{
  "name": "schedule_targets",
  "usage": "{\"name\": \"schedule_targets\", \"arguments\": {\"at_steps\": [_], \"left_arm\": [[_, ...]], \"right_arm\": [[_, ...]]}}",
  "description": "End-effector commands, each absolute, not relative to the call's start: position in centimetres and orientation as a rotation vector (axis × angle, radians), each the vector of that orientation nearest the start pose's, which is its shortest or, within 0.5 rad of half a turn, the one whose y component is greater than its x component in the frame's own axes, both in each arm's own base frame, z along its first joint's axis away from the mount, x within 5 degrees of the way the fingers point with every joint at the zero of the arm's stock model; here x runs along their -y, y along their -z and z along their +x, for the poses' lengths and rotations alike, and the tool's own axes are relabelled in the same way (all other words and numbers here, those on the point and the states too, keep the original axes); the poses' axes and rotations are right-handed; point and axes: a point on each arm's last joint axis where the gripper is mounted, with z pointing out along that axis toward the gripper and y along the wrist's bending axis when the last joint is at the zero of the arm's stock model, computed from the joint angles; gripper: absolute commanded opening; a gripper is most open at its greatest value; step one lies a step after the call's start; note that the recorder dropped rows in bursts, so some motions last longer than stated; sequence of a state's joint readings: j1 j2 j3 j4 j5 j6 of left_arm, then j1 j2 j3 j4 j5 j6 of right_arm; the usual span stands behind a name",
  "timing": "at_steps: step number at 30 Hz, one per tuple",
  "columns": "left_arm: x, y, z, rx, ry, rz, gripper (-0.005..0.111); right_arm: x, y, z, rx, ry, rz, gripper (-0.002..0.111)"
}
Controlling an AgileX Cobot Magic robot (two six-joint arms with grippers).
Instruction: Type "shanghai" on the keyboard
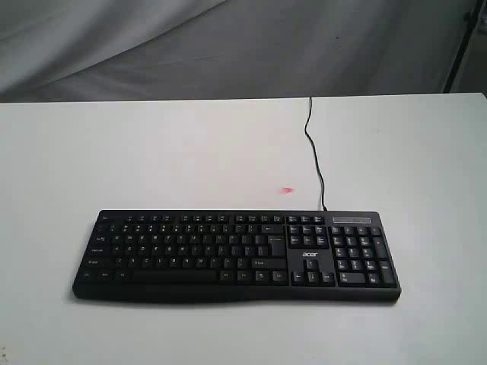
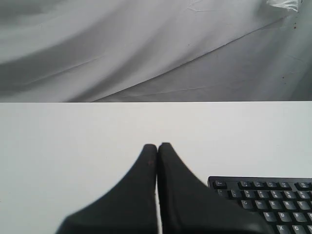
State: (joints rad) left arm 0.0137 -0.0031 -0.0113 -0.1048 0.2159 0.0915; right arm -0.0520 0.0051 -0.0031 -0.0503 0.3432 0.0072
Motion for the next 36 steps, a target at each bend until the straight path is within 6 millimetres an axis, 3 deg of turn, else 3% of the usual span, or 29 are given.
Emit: {"name": "schedule_targets", "arguments": {"at_steps": [1,23,28,36], "left_arm": [[0.2,-19.8,5.5,-1.685,0.024,-0.004,0.001],[0.2,-19.8,5.5,-1.685,0.024,-0.004,0.001],[0.2,-19.8,5.5,-1.685,0.024,-0.004,0.001],[0.2,-19.8,5.5,-1.685,0.024,-0.004,0.001]], "right_arm": [[0.5,-18.3,5.3,-1.824,0.081,0.034,0.000],[0.5,-18.3,5.3,-1.824,0.081,0.034,0.000],[0.4,-19.5,5.6,-1.681,0.080,0.027,0.000],[0.3,-22.8,5.4,-1.317,0.077,0.009,0.000]]}}
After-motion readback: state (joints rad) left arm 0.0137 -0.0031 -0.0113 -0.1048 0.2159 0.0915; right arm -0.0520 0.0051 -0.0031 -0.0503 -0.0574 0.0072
